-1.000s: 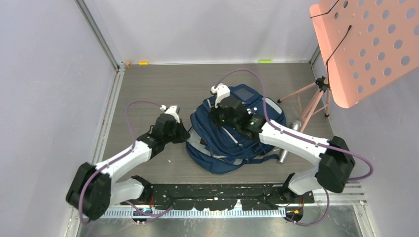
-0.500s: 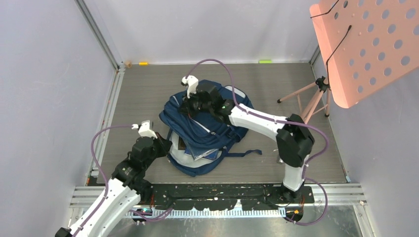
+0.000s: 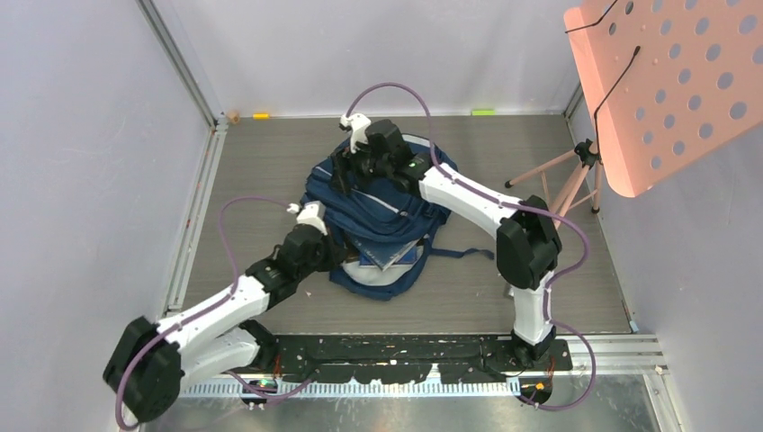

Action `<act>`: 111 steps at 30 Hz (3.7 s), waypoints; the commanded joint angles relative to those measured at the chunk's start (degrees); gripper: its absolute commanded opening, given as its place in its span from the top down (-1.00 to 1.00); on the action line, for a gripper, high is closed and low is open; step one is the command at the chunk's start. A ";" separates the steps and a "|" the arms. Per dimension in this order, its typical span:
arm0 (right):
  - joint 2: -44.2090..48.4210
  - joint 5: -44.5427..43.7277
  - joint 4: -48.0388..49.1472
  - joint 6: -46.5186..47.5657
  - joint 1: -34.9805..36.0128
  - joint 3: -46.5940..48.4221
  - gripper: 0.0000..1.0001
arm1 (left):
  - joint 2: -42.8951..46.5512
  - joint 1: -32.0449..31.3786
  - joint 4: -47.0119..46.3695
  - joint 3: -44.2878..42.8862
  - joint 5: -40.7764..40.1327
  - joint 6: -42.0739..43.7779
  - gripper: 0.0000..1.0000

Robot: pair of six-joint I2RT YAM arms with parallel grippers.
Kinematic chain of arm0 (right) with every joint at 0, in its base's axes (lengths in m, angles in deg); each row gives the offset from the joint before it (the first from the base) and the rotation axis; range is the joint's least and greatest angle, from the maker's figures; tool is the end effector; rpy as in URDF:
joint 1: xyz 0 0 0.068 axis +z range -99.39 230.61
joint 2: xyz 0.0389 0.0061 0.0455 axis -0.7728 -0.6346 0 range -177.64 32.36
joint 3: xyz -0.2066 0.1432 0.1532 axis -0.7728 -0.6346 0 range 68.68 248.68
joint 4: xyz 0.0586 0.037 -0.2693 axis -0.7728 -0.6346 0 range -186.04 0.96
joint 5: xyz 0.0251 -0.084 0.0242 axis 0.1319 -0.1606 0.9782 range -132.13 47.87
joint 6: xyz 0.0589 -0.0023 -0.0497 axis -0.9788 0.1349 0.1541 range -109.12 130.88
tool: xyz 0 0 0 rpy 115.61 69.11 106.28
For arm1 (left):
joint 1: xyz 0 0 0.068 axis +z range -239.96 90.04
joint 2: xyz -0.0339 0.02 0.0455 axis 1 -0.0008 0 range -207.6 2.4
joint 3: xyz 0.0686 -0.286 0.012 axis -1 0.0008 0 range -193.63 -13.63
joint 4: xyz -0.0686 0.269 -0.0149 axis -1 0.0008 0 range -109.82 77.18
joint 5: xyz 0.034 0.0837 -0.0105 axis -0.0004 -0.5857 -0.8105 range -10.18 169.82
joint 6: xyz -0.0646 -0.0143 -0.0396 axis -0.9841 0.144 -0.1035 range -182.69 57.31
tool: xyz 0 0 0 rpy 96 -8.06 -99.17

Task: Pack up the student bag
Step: Adjust the student bag at the center of the board, then zip the student bag at the center of the board.

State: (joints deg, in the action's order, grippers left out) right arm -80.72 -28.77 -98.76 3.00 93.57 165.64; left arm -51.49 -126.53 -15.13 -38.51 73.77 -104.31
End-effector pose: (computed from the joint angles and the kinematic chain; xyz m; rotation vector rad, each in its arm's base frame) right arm 0.3740 0.3691 0.3014 -0.7784 1.9519 0.7857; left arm 0.1855 -0.1291 0.1925 -0.1616 2.2277 -0.6619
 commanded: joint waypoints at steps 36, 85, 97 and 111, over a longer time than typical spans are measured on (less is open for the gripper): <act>61.34 -35.34 -16.67 -50.84 -2.83 -53.22 -0.75 | -3.38 19.09 32.98 -25.10 40.84 20.41 -0.90; 31.47 -15.16 1.67 -32.08 -28.36 -43.79 0.99 | -37.00 14.87 -31.26 -12.71 25.06 22.48 0.25; 31.83 -14.50 1.43 -31.82 -28.68 -43.68 0.99 | -44.03 14.30 -36.36 -14.35 24.50 21.65 0.15; 31.88 -14.24 1.30 -31.33 -28.81 -44.50 0.99 | -44.95 13.58 -40.57 -13.42 25.08 21.41 1.00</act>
State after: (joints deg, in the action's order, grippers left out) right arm -49.02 -43.96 -101.69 -28.23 64.72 120.27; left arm -97.30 -112.72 -50.98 -51.34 98.93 -83.62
